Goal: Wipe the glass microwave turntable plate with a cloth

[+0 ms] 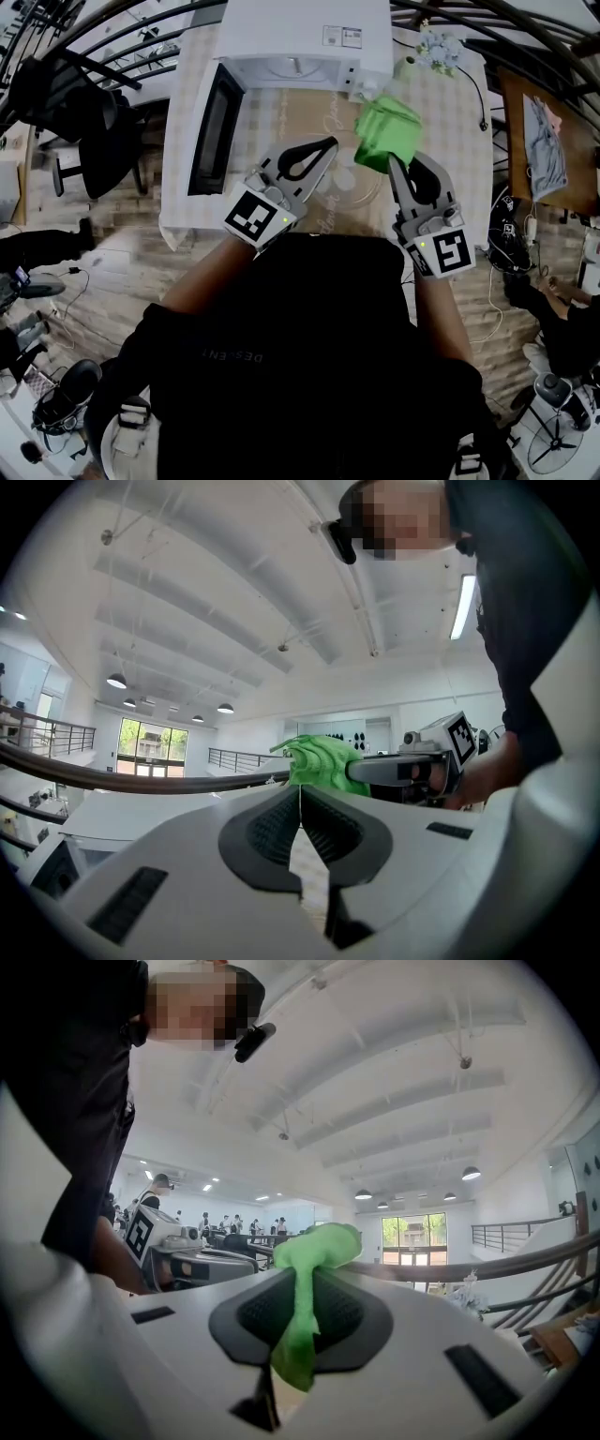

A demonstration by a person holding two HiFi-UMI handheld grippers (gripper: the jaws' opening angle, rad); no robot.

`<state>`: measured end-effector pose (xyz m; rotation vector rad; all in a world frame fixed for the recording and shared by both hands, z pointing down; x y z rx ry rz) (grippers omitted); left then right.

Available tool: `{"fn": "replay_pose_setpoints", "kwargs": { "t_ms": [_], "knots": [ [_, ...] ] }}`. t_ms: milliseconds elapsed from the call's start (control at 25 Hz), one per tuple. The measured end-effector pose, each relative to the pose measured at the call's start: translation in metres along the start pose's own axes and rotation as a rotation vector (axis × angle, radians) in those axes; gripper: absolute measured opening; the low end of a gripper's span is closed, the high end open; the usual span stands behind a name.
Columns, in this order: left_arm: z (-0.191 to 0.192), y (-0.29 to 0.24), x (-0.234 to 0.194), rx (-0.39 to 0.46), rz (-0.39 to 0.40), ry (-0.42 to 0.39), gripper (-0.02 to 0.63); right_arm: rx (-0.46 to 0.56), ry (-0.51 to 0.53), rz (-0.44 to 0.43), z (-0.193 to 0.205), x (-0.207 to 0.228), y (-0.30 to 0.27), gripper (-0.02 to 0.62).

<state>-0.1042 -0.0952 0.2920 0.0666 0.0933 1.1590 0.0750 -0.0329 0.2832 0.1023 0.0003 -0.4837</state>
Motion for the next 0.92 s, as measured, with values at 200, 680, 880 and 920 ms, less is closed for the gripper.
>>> {"fn": "replay_pose_setpoints", "kwargs": {
  "t_ms": [200, 680, 880, 920],
  "knots": [
    [0.002, -0.001, -0.004, -0.001, -0.003, -0.001, 0.021, 0.006, -0.01, 0.01, 0.0, -0.001, -0.005, 0.051],
    [0.009, 0.0, -0.008, -0.009, 0.026, -0.021, 0.021, -0.006, -0.027, 0.038, 0.01, -0.004, -0.006, 0.051],
    [0.012, 0.001, -0.007, -0.018, 0.029, -0.006, 0.021, -0.006, -0.033, 0.04, 0.013, -0.005, -0.007, 0.051],
    [0.012, 0.002, -0.007, -0.019, 0.031, -0.005, 0.021, -0.005, -0.031, 0.039, 0.014, -0.006, -0.007, 0.051]
  ]
}}
Point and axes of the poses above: the fingertips, and each gripper's own axes: y backward along the fingers, x to its right, z out of its underside, the point moved 7 cm from there along y, backward along the fingers, and after that the axes turned 7 degrees about x, right-handed, at the moved point
